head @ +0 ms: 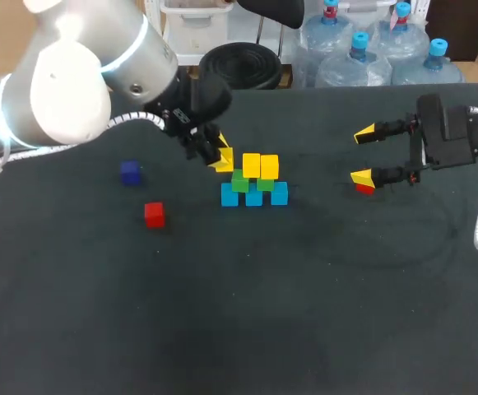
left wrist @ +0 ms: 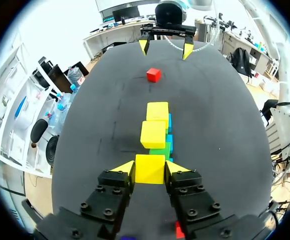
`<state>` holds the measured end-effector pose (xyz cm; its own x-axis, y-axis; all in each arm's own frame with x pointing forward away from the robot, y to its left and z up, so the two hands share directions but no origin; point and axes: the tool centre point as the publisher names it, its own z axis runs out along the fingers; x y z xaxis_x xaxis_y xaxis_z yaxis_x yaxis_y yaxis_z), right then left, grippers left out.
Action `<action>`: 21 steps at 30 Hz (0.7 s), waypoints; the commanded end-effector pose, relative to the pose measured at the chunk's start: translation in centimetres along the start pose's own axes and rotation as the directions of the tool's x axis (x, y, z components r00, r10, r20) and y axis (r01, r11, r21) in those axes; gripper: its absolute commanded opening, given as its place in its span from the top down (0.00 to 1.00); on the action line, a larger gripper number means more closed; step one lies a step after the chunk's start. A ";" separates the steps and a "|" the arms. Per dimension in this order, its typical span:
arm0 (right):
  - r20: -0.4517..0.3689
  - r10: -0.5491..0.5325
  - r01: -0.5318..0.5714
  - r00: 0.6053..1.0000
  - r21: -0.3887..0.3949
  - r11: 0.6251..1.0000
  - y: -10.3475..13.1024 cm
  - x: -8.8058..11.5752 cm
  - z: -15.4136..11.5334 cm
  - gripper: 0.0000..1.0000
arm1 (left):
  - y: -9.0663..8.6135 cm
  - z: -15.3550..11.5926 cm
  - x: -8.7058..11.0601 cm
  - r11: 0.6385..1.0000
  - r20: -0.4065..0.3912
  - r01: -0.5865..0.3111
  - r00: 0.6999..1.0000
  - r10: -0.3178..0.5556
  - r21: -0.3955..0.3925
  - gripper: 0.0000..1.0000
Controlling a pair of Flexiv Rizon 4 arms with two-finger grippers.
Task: Place the blue cubes, place green cubes on the blue cubes, place the yellow cubes on the green cubes, then place the red cubes on the yellow cubes, and place purple cube on the red cubes.
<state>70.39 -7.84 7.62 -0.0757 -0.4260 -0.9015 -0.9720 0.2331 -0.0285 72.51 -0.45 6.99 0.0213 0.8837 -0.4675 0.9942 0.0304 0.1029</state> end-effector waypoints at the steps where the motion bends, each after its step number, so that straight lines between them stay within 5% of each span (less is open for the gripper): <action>1: 0.002 -0.001 0.001 1.000 0.001 1.000 0.0 0.0 0.1 0.00 | -0.4 -0.1 -0.2 1.000 -0.003 0.000 1.000 0.000 -0.007 1.00; 21: 0.002 -0.001 0.001 1.000 0.001 1.000 0.0 0.0 0.1 0.00 | -1.1 0.8 -0.7 1.000 -0.005 0.003 1.000 -0.003 0.000 1.00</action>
<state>70.39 -7.84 7.62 -0.0757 -0.4261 -0.9015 -0.9720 0.2331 -0.0285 71.52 -1.34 6.67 0.0180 0.8853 -0.4646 0.9946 0.0318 0.0990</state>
